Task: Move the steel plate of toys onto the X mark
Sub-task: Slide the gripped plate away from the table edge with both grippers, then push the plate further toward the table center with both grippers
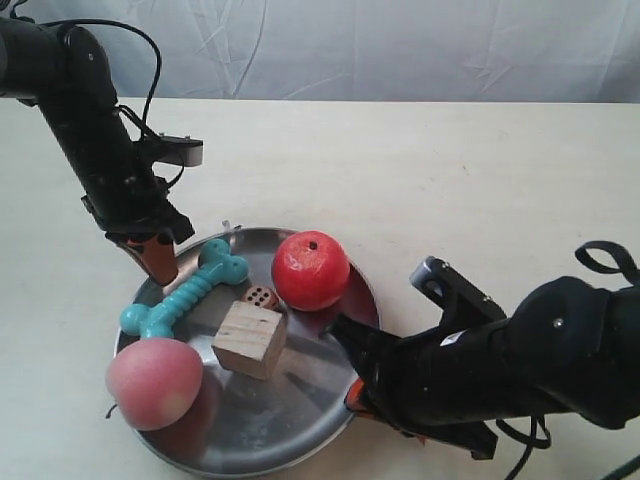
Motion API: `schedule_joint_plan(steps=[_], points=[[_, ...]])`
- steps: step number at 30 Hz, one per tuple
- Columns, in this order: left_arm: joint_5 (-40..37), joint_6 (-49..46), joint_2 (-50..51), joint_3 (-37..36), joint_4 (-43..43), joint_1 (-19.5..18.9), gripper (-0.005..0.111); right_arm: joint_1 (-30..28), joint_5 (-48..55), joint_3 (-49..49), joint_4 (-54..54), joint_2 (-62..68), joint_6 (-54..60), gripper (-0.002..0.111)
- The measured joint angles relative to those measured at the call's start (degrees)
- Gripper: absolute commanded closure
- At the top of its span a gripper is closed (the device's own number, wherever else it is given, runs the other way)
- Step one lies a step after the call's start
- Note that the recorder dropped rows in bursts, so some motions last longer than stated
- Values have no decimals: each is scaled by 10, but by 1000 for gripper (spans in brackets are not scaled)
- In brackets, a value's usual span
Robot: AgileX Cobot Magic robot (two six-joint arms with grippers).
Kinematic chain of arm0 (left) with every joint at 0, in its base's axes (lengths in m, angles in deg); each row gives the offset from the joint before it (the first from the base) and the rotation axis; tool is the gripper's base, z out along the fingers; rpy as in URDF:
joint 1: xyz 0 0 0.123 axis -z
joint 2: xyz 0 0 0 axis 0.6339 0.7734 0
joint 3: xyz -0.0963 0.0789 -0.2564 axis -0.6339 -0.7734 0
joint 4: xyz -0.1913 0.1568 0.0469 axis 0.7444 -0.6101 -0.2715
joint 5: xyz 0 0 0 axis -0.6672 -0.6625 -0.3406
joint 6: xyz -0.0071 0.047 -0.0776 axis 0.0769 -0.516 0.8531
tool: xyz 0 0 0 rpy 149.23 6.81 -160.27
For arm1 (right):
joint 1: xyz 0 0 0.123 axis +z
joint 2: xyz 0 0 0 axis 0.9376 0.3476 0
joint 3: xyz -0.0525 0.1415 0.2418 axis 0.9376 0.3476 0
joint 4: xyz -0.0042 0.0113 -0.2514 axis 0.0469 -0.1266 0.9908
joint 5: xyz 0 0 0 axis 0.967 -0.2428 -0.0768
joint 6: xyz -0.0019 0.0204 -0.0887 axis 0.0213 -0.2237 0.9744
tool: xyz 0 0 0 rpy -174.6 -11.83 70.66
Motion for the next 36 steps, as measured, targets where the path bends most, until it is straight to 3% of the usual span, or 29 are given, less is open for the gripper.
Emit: schedule_joint_plan(steps=[9,18,29,36], points=[[4,16,0,30,-22,-1,107,-48,44,-47,53,37,1,109],[4,27,9,70,-66,-3,107,-58,63,-106,79,83,-2,109],[5,48,80,181,-75,-4,107,-146,111,-182,144,129,2,109],[13,52,108,220,-111,-10,107,-156,134,-270,176,210,2,109]])
